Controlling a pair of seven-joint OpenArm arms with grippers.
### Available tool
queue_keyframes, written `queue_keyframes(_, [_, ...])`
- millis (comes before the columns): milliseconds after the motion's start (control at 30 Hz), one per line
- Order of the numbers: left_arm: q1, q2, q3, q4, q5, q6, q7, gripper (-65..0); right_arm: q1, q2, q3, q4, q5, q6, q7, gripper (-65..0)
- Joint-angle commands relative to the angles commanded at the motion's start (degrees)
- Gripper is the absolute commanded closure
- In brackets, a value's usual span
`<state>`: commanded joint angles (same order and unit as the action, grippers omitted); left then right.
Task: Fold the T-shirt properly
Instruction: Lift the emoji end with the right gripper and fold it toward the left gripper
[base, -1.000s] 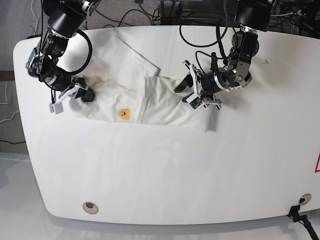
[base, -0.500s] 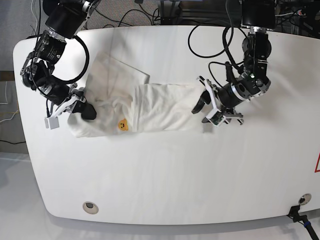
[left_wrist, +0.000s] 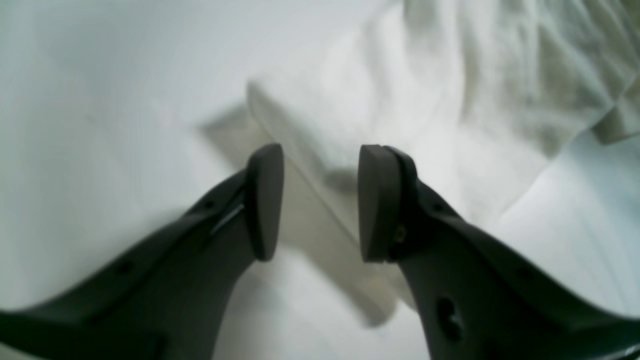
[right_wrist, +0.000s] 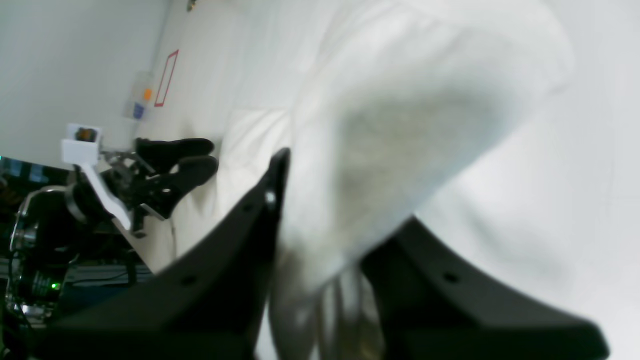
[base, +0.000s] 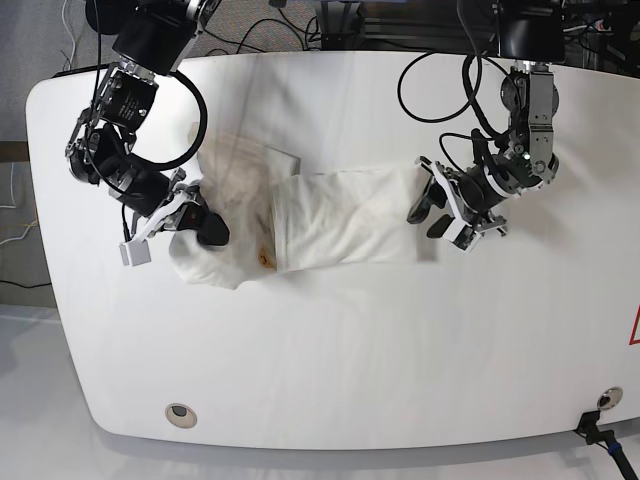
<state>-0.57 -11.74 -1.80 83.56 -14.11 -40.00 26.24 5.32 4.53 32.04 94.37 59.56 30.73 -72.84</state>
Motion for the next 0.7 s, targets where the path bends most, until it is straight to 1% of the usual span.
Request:
queue_keyframes(67, [-0.2,0.0,0.0,-1.8,0.0,0.0,-0.1,-22.7,0.0,0.2,0.0,0.0,0.0,0.00,0.0,-6.5])
queue_keyframes(233, [-0.3,0.3,0.0,-2.5,0.3,0.0,-0.1,-22.7,0.0,0.1,0.0,0.0,0.0,0.00,0.0,-6.5])
queue_keyframes(367, [-1.8,0.1,3.1,-7.7,0.3,0.0,-0.1,-22.7,0.0,0.0,0.0,0.0,0.0,0.00,0.0,-6.5])
queue_keyframes(500, [-2.2,0.0,3.4,-10.4,0.3,0.0,-0.1,-22.7,0.0,-0.2,0.0,0.0,0.2,0.00,0.0,-6.5])
queue_keyframes(600, [-2.1,0.0,3.4,-10.4,0.3,0.0,-0.1,-22.7,0.2,-1.6,0.0,0.5,0.4,0.00,0.0,-6.4])
queue_keyframes(633, [-2.1,0.0,3.4,-10.4,0.3,0.0,-0.1,-22.7,0.2,-1.8,0.0,1.8,0.4,0.00,0.0,-6.4])
queue_keyframes(700, [-2.1,0.0,3.4,-10.4,0.3,0.0,-0.1,-22.7,0.4,-3.2,0.0,4.0,0.4,-0.18,-0.1,-6.4])
